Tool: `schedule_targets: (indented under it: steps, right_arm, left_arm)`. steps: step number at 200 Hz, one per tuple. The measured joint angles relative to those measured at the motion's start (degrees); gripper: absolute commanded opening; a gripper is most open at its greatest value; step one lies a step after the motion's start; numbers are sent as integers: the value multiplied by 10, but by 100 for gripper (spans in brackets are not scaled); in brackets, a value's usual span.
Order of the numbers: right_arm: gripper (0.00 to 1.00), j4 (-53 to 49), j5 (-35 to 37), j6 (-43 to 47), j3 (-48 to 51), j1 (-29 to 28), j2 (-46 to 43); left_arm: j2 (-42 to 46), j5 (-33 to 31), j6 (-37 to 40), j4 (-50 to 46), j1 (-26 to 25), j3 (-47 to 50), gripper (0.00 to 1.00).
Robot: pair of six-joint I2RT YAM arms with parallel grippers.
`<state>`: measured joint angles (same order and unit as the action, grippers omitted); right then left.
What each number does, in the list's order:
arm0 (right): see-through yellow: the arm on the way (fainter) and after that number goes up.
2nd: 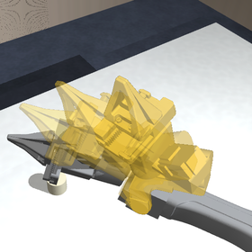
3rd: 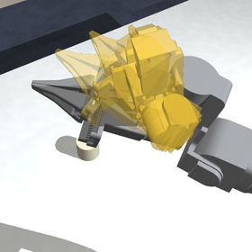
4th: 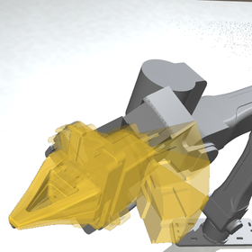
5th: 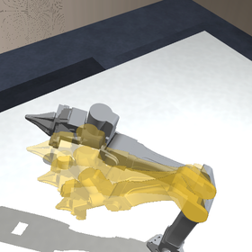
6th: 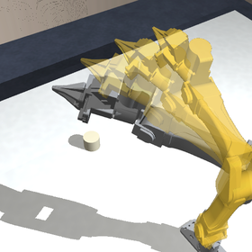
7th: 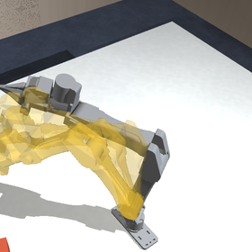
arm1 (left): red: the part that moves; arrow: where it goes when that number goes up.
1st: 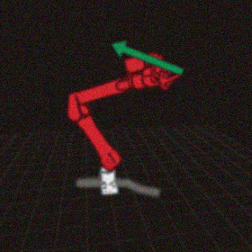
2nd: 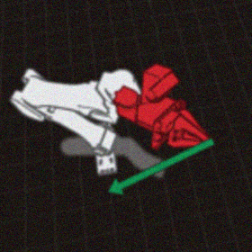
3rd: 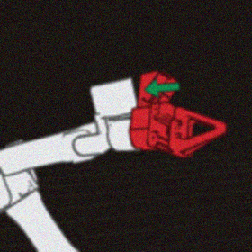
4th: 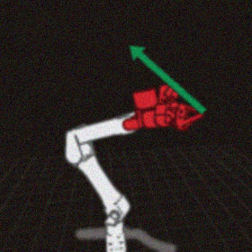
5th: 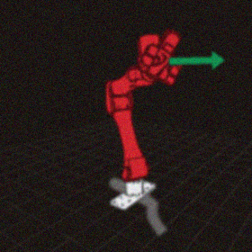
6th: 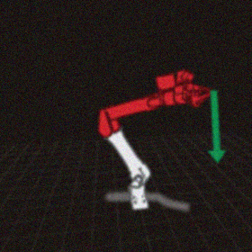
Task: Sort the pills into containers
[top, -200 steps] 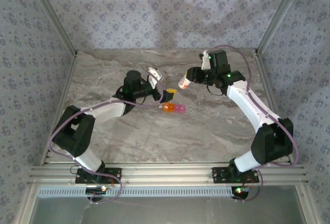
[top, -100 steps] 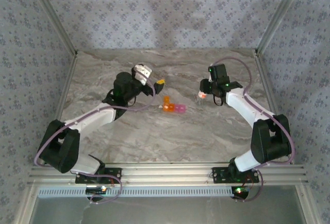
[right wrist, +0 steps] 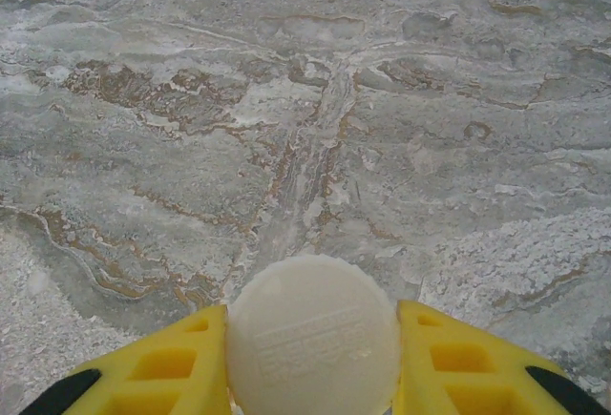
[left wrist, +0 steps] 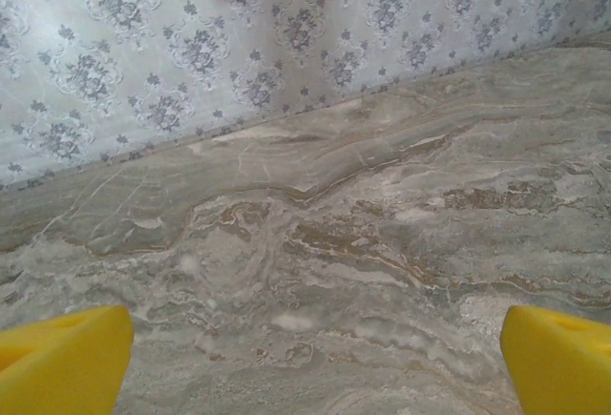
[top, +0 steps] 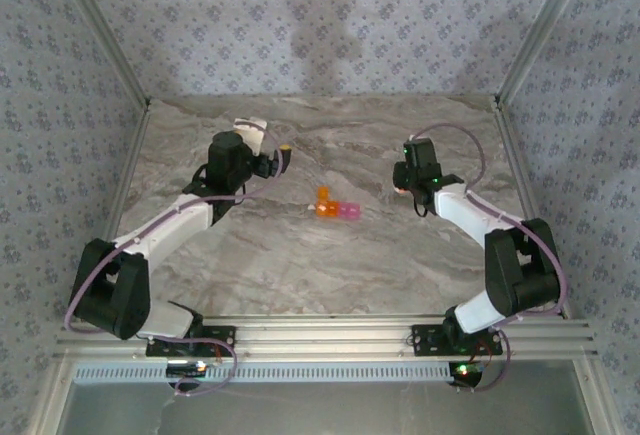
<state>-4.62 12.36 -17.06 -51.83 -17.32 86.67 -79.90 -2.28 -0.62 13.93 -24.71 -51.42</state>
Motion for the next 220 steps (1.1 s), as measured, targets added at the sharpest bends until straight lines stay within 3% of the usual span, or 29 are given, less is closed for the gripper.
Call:
schedule_targets:
  steps: [27,66,90,148,220]
  right_arm:
    - [34,15,4,0,4,-4,9]
    - [40,31,8,0,12,-9,18]
    - [44,35,10,0,16,-10,29]
    - [70,33,10,-5,19,-11,33]
    - [74,2,-25,-16,-23,-12,-32]
  left_arm:
    - [0,-39,-28,-21,2,-14,98]
    - [0,-143,-92,-58,7,-48,98]
    - [0,-139,-113,-67,22,-44,98]
    - [-26,-88,-140,-113,30,-59,98]
    - [-108,-32,-189,-226,37,-152,97]
